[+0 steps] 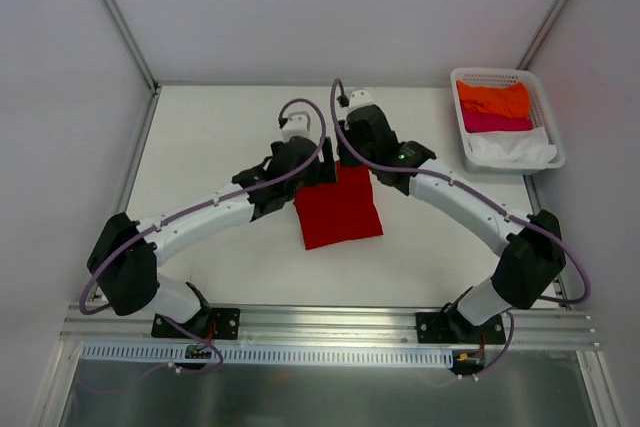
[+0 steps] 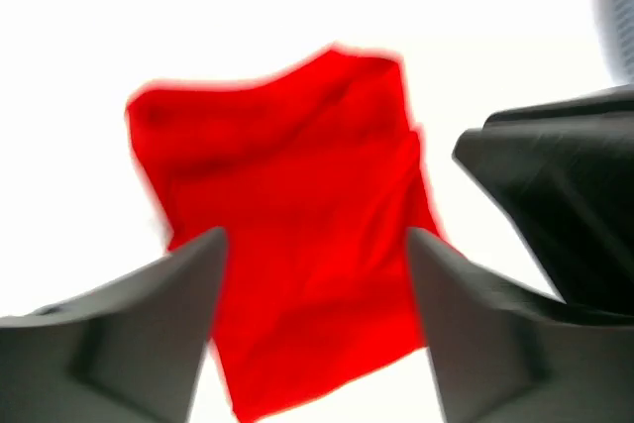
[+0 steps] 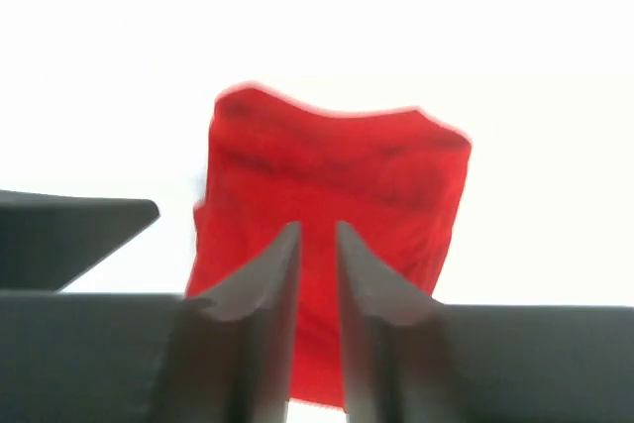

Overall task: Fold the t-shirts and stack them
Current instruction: Fold the long partially folded tshirt into a neat square

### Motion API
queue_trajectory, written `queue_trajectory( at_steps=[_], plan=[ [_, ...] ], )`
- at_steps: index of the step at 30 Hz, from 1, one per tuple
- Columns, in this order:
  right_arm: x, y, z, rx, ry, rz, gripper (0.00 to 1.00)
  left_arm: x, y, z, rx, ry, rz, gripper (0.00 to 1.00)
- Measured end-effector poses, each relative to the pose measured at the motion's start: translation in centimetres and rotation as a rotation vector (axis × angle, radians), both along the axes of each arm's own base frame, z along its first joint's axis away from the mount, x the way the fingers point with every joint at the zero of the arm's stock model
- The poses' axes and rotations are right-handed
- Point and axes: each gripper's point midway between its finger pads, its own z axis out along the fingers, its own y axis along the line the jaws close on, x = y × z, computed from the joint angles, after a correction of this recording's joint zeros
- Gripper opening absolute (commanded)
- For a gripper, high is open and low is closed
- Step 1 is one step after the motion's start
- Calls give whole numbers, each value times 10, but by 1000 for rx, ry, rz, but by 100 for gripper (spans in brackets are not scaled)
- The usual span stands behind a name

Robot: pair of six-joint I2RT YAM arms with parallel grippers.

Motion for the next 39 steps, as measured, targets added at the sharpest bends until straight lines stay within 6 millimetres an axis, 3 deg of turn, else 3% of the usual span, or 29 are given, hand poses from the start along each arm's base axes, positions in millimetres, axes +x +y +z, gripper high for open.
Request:
queue_trajectory(
  at_steps=[2,4,7,10,14,17,21,28,39],
  plan=[
    [16,-7,14,27,10,-18,43,18,-3,21,-50,-8,-14,91],
    [31,-21,16,28,51,-46,47,44,2,32,-95,19,-7,96],
    [50,-49,7,-21,173,-100,59,76,18,27,-122,102,11,99],
    [60,-62,8,-49,247,-113,63,88,27,14,-117,204,10,99],
    [59,-59,11,-43,319,-67,64,86,27,4,-158,320,-26,99],
    [58,-56,3,-44,381,-42,64,87,30,-7,-225,412,-41,99],
    [51,-56,-26,-68,487,-35,64,78,45,-32,-221,517,-17,99],
    [21,-62,-79,-113,688,-59,64,38,54,-68,-199,686,-12,99],
    [11,-67,-95,-158,737,-25,63,41,42,-56,-250,692,-49,98]
  ],
)
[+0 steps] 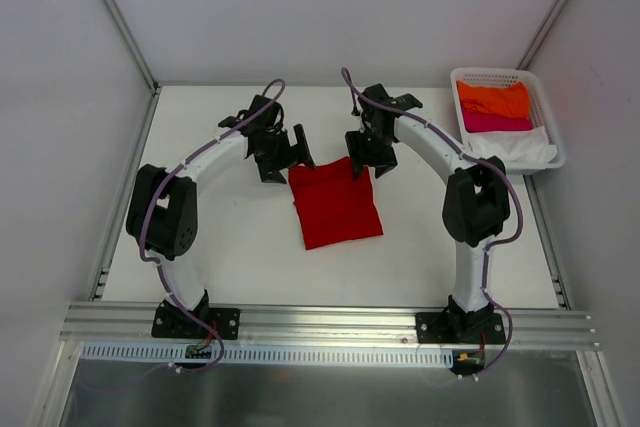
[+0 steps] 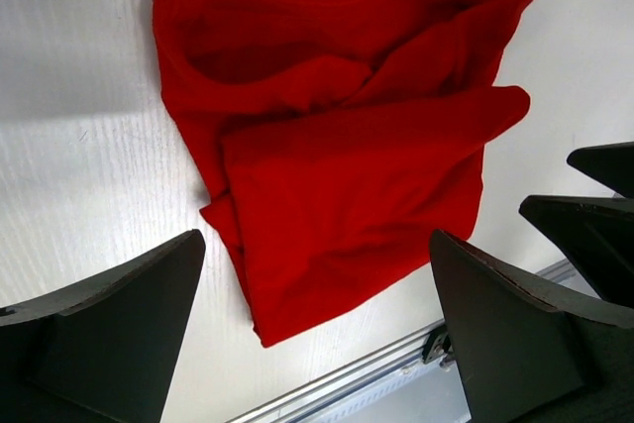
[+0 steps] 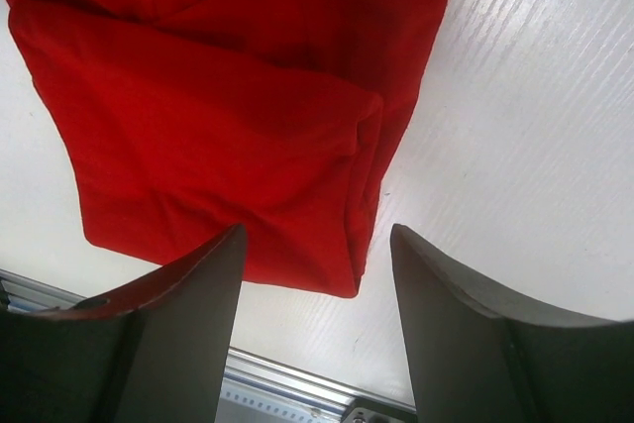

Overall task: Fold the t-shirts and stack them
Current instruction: Fold the long partially folded tshirt into a neat square

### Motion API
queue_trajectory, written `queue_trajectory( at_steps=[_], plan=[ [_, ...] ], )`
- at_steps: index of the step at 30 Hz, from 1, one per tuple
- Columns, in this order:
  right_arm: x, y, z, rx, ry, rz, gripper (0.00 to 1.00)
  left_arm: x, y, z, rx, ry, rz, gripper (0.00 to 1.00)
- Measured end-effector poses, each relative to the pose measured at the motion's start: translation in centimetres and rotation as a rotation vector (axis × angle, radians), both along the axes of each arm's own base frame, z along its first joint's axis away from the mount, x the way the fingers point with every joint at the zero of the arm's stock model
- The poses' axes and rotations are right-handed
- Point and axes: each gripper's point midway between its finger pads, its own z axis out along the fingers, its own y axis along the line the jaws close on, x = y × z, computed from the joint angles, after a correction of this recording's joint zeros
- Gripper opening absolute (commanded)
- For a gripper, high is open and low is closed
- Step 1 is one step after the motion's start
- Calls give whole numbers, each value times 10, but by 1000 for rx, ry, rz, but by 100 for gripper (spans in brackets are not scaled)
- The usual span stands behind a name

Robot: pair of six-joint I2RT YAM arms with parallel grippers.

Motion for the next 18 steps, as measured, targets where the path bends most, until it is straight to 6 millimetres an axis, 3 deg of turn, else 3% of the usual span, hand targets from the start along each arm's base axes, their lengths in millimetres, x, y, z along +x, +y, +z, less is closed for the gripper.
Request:
queue_trajectory(
  at_steps=[8,18],
  plan=[
    [0,-2,-9,-11,19,19,63,-6,-6,-36,-8,92,-18,97],
    [0,-1,-16,-2,48,17,61,-8,-16,-40,-40,94,-47,97]
  ],
)
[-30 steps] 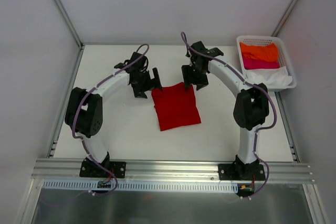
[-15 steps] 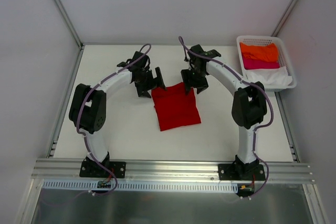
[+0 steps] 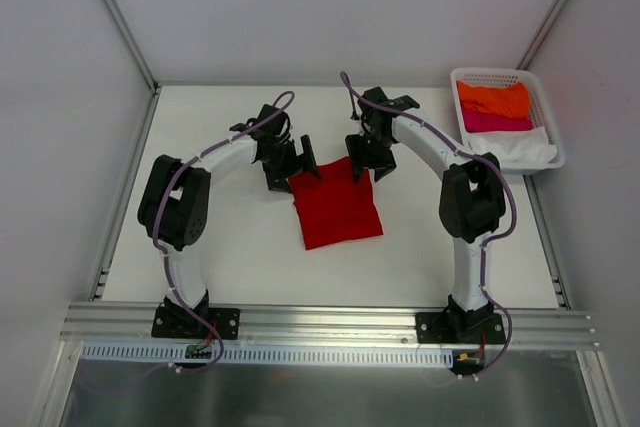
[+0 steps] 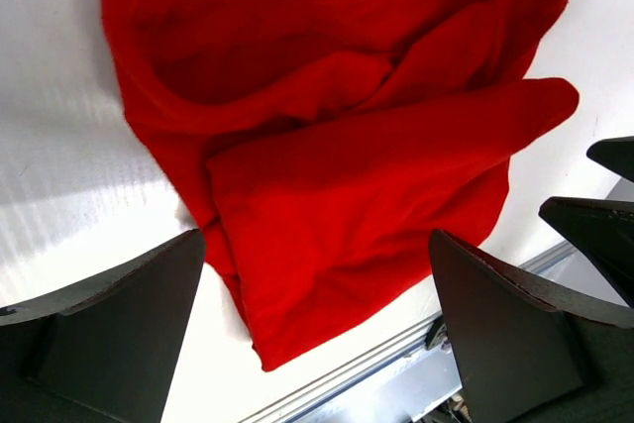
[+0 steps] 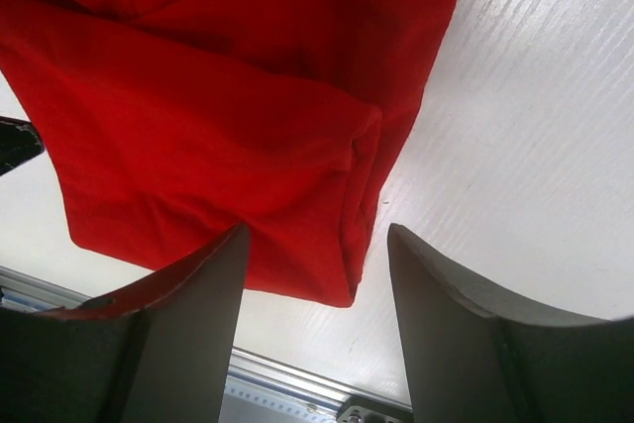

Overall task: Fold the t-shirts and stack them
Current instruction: Fold the long partially folded tshirt into a neat square

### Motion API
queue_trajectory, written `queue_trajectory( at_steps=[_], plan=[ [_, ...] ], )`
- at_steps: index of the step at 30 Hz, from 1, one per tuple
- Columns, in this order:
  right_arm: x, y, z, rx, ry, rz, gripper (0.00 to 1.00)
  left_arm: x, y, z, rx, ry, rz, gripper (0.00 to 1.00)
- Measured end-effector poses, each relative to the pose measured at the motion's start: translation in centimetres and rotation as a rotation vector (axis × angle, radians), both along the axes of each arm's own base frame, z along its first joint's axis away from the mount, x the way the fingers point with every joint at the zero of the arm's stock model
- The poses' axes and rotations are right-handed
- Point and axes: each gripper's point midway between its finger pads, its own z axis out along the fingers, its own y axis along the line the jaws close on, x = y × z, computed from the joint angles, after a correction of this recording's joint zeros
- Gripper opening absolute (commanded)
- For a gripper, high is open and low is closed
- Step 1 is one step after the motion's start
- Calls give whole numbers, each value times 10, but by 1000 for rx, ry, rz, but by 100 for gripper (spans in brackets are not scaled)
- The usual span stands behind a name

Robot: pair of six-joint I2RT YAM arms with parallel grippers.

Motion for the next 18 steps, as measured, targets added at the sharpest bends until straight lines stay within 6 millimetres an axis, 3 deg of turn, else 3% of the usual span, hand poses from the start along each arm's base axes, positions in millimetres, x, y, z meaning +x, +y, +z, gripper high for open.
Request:
queue_trajectory(
  at_steps=[10,18],
  plan=[
    [6,4,1,17,-2,4,61,0,-8,-18,-1,19,-19,97],
    [10,10,-11,39,34,6,59,-1,-9,-21,4,22,-27,95]
  ],
)
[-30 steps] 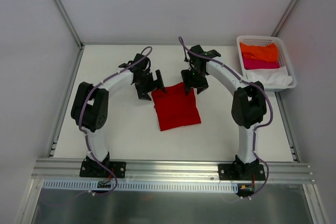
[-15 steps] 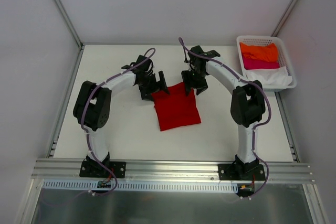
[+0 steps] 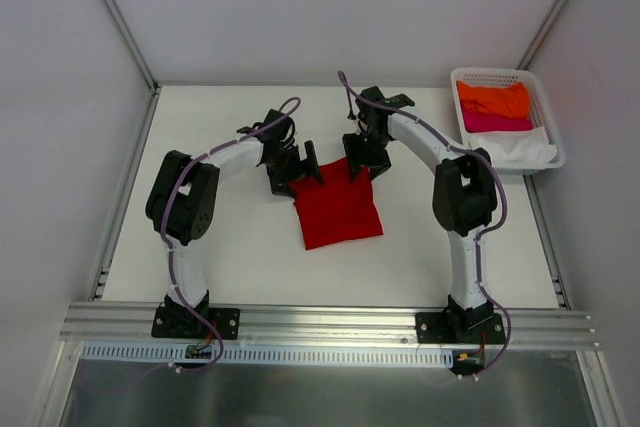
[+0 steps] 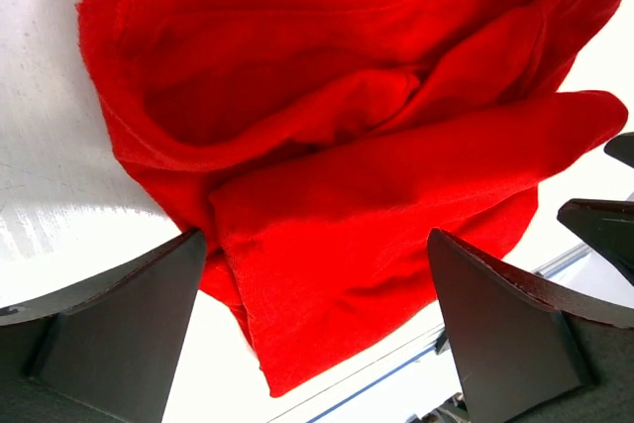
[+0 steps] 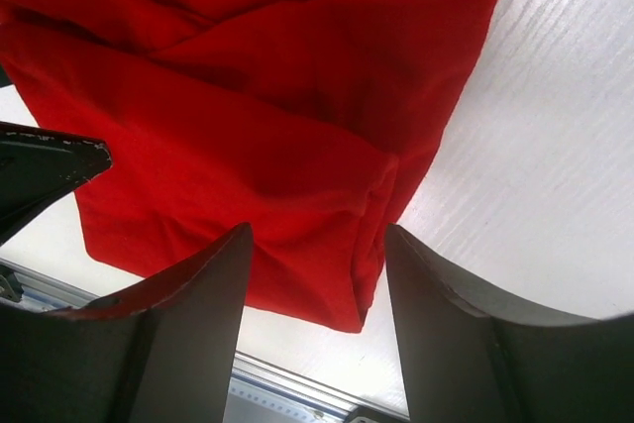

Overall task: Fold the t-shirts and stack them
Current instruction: Fold the long partially folded tshirt into a neat square

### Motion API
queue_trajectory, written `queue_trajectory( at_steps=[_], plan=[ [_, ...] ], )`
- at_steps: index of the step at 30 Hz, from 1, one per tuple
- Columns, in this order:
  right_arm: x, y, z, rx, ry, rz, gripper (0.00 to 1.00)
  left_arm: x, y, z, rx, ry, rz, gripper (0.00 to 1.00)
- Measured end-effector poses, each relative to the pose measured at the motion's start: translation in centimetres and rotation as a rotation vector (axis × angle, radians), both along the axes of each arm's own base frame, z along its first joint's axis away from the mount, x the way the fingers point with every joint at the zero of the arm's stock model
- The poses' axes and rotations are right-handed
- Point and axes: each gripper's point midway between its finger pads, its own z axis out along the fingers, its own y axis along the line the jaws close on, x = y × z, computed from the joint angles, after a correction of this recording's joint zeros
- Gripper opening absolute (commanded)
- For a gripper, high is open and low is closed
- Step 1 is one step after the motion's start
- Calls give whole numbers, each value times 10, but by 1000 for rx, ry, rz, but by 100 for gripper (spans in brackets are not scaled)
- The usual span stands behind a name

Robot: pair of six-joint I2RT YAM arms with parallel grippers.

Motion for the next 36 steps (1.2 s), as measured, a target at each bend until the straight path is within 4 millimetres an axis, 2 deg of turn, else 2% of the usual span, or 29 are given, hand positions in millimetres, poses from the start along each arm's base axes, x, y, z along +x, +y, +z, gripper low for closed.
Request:
queue_trajectory(
  at_steps=[10,13,15,18,19,20,22,25,26,27,32,36],
  plan=[
    [4,4,-11,8,24,1,56,3,1,-1,9,-12,3,79],
    [4,3,-16,4,35,-1,51,5,0,2,6,-19,2,75],
    [4,3,-17,4,37,-1,41,8,-1,4,2,-28,2,73],
    [4,2,-17,5,37,-1,24,12,-3,8,-3,-41,0,60],
    [5,2,-17,7,38,-3,20,13,-3,8,-4,-45,-2,55],
    [5,2,-17,8,39,-4,10,13,-4,9,-4,-47,-4,46],
    [5,1,-17,9,39,-6,0,15,-4,8,-4,-50,-8,34],
    [6,1,-19,8,44,-10,0,15,-4,4,-1,-47,-12,22],
    [6,0,-21,7,46,-11,1,15,-4,2,0,-44,-13,7],
    [6,0,-22,6,48,-11,0,15,-4,2,1,-43,-13,4],
    [7,0,-28,0,59,-13,1,15,-4,0,4,-42,-14,1],
    [10,0,-25,0,45,-15,0,17,-2,0,18,-51,-7,0]
  ],
)
